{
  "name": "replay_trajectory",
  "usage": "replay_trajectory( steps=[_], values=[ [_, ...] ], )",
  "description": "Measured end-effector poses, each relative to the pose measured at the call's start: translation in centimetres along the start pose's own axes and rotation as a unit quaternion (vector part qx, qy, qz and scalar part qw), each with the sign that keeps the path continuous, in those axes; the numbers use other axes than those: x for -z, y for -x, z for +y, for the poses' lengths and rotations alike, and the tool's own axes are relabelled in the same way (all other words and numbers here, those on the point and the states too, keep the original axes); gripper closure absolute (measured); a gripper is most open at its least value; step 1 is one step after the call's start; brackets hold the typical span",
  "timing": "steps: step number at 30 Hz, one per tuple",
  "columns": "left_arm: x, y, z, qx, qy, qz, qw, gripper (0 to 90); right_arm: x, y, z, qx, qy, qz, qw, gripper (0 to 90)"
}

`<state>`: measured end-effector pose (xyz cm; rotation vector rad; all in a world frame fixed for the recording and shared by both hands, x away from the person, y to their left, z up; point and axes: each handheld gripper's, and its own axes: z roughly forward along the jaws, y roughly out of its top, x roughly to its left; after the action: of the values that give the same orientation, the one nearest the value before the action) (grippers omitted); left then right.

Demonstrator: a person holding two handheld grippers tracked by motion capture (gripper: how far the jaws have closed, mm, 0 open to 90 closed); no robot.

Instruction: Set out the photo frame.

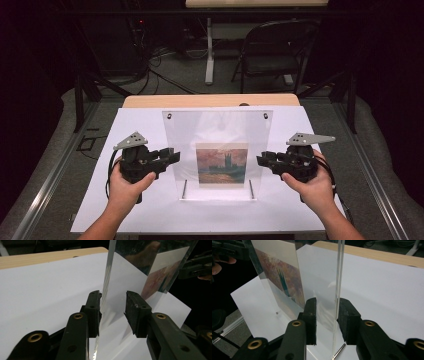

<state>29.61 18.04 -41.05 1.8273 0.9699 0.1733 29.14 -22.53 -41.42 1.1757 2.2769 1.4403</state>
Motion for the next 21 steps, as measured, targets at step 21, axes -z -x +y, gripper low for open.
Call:
replay_trajectory(
  steps=[21],
  values=[
    [1.3,0.1,-1.3,-0.033,0.006,0.041,0.9986,42.1,0.9,0.4,-1.5,0.008,0.024,-0.019,0.9995,43.0]
  ],
)
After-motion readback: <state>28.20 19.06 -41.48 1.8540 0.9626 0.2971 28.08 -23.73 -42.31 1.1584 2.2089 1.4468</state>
